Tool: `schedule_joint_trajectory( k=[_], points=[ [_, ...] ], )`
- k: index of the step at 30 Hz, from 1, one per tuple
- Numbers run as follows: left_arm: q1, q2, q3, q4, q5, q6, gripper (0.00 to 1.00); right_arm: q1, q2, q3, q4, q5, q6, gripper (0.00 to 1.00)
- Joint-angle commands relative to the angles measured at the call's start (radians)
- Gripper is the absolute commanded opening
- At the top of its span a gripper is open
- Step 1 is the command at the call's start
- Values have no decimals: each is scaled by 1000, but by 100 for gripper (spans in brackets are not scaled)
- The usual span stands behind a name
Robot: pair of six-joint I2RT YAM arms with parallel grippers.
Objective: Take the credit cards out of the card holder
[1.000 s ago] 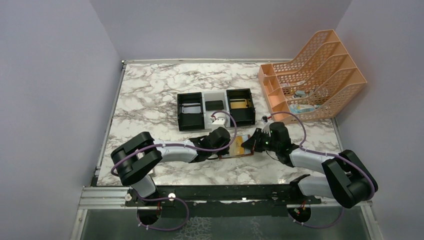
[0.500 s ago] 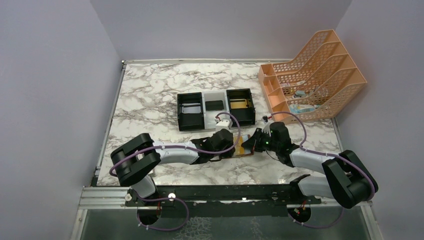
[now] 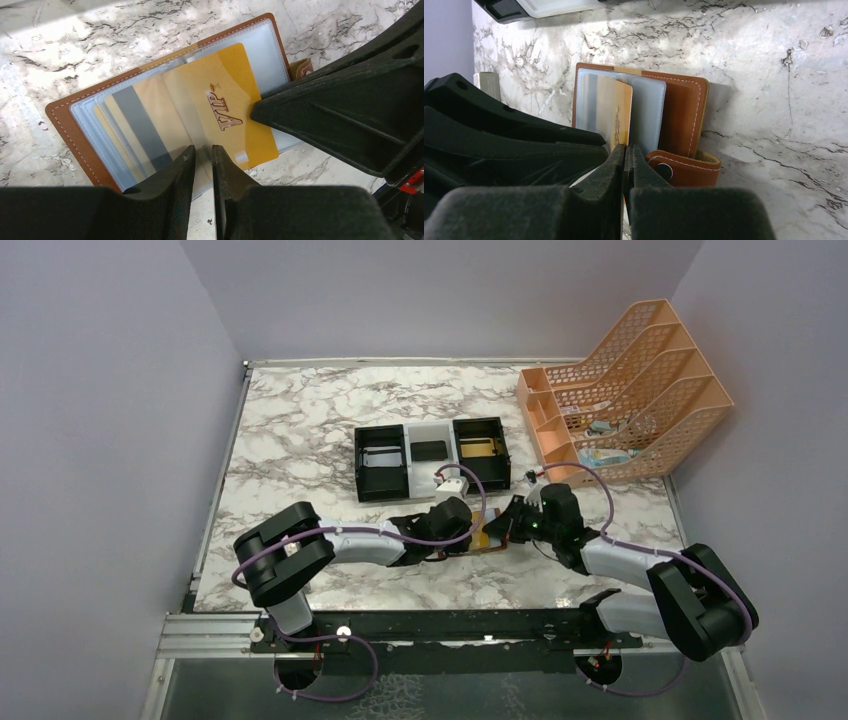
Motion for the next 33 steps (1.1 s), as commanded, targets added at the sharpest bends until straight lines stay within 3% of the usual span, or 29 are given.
schedule_joint_trajectory(
  k=[1, 25, 33],
  points=[
    [-4, -19, -17, -93, -57, -6, 22, -6, -25, -10, 0, -21, -28, 2],
    [-6, 8, -17, -98, -47, 15, 11, -6, 46, -33, 116, -77, 28, 24],
    [-7, 7, -22, -98, -44, 21, 10, -9, 111, -1, 131, -82, 19, 24]
  ],
)
